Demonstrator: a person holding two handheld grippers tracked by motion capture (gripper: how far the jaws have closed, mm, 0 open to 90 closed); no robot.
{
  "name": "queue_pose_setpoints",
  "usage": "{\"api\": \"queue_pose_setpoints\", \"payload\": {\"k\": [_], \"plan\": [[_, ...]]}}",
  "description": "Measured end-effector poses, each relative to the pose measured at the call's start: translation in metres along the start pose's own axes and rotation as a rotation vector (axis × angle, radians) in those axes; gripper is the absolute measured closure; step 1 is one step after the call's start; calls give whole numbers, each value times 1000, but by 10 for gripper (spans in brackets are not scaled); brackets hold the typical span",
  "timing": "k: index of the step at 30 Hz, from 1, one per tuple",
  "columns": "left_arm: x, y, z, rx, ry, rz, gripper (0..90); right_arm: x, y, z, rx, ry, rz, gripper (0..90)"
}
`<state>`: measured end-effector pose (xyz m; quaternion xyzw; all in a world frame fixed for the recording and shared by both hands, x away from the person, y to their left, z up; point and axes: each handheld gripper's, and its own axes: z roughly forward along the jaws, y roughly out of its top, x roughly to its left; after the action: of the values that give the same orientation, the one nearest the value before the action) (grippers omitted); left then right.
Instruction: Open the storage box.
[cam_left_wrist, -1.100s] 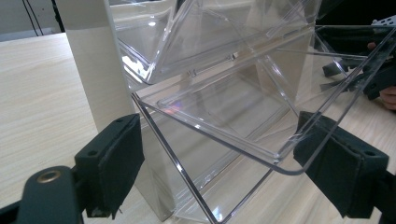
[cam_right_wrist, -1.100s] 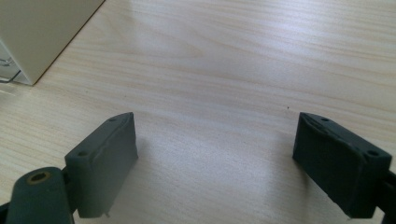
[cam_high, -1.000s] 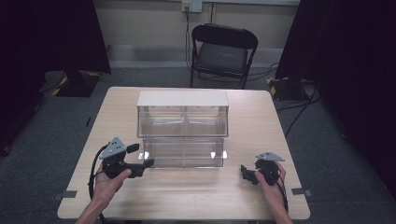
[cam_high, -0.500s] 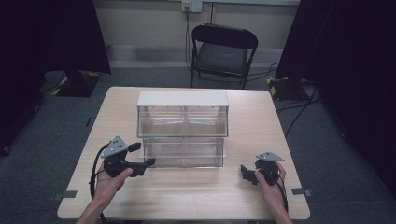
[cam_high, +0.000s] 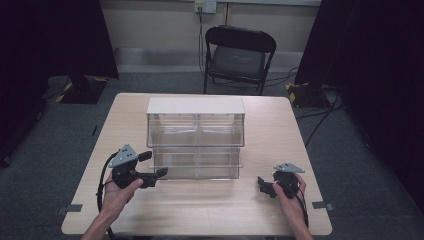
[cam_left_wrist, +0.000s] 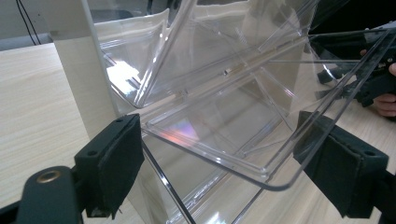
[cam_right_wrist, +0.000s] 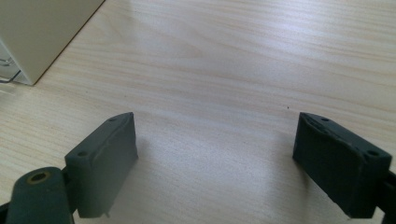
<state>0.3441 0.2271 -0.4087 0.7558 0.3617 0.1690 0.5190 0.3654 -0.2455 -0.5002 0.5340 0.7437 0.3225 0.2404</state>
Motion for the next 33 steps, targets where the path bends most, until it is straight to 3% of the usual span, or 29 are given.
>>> {"api": "queue_pose_setpoints", "payload": {"k": [33], "plan": [[-1, 7, 1, -16, 1, 4, 153, 0, 0, 0, 0, 0, 0, 129]]}}
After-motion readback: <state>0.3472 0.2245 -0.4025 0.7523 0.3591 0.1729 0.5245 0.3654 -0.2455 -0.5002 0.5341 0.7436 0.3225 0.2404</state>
